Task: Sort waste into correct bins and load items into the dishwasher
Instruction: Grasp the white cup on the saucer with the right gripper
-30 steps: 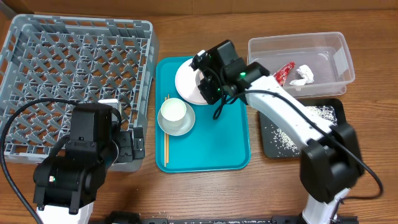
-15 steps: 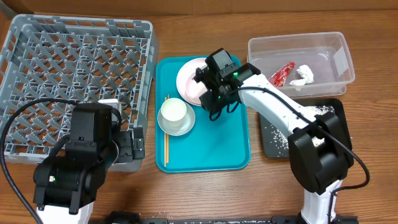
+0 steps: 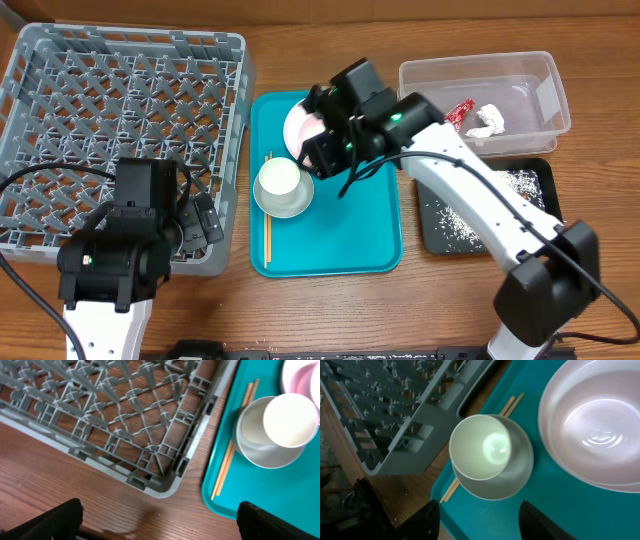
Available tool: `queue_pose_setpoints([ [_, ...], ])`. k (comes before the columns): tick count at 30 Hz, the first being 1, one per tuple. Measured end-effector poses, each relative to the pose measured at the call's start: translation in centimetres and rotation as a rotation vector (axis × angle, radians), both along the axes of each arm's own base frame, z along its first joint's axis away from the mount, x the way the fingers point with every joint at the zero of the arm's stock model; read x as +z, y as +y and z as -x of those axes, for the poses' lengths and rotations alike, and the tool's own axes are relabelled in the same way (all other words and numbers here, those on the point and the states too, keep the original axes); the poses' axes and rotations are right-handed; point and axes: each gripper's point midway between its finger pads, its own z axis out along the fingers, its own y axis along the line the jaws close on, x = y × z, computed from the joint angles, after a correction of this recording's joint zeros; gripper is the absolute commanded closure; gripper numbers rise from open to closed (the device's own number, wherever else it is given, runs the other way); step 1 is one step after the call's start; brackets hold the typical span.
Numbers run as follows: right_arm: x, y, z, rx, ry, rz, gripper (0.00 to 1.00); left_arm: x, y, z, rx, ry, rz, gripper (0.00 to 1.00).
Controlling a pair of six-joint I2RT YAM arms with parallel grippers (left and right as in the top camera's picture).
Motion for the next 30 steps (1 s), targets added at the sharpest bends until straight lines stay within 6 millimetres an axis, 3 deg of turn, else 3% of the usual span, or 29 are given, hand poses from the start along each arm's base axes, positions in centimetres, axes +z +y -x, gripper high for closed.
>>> queue_pose_setpoints([
  [6, -4.1, 2.4, 2.0, 0.002, 0.1, 0.066, 0.55, -0.2, 0.2, -0.1, 0.026, 0.006, 0.007, 0.0],
  [13, -8.9, 2.8, 1.6, -0.065, 0.19, 0.137, 0.62, -0.2, 0.2, 0.0, 0.029, 0.007, 0.008, 0.0],
  [18, -10.1, 2.8, 0.9, -0.094, 0.185, 0.152, 0.74, -0.2, 0.2, 0.0, 0.029, 0.009, 0.008, 0.0],
  [23, -10.4, 2.8, 0.7, -0.111, 0.185, 0.157, 0.74, -0.2, 0.2, 0.0, 0.029, 0.009, 0.008, 0.0],
  [30, -10.3, 3.1, 0.2, -0.126, 0.173, 0.147, 0.67, -0.2, 0.2, 0.0, 0.029, 0.009, 0.009, 0.0],
])
